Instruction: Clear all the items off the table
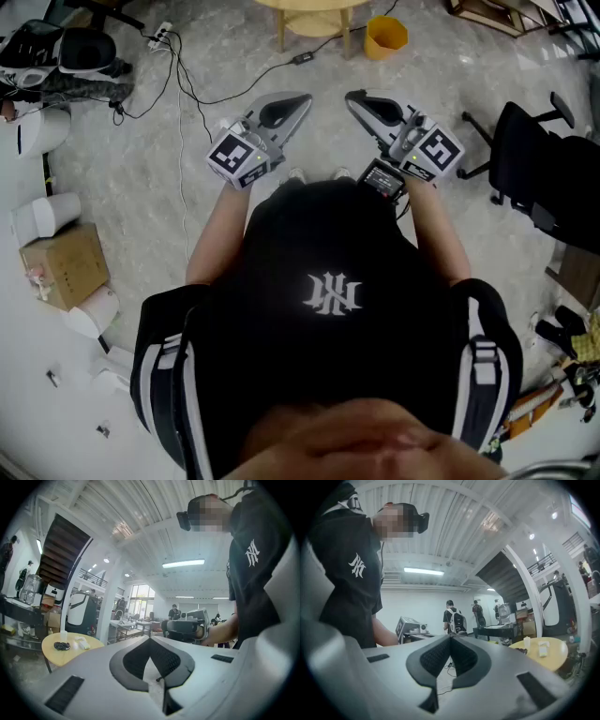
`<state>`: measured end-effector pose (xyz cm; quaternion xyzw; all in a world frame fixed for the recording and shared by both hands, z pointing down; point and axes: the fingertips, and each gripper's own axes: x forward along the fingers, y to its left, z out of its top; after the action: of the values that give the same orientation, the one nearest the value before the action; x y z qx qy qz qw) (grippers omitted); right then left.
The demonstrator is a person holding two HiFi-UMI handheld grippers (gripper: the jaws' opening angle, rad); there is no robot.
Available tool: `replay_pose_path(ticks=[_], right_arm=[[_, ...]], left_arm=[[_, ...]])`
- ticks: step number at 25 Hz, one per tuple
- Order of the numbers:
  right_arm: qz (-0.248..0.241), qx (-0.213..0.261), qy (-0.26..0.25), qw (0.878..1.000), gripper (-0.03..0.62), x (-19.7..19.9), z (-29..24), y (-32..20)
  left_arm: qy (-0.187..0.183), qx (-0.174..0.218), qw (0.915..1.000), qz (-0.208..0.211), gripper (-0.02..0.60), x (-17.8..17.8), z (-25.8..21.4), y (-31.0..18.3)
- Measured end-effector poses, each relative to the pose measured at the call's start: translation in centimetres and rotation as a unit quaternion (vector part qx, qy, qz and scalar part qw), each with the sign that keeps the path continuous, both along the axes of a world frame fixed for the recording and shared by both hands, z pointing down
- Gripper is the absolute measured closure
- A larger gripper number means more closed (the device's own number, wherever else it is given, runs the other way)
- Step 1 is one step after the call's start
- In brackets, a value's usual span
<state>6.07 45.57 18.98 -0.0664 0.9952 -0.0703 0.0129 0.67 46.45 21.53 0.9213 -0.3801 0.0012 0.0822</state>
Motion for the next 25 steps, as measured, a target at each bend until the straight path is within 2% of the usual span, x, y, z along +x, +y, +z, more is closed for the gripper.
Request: replay_pose_path(ticks=[10,16,19,25], right_arm=[[0.000,-0.001,-0.003,1.000,0.594,0.2,0.1,-0.2],[0.016,0.018,-0.021,0.999,0.591,1.1,-0.6,-0.8],[0.018,0.024,-0.021,0.999,0.560,1.7,-0.7,-1.6],[0.005,0.028,-0.024,0.999,0.562,2.6,-0.3,-3.8]], left_arm=[[0.003,-0.001,1.0000,-0.006,0.569,0.1,0.0,-0.1],[0.005,0.003,0.9997,-0.022,0.568,0.3,-0.1,-1.0],[0.009,0.004,0.9992,-0.038,0.568,0.5,0.0,-1.9],[-0.014,-0.005,0.9984,-0.054,0.568,1.3,0.4,-4.1]])
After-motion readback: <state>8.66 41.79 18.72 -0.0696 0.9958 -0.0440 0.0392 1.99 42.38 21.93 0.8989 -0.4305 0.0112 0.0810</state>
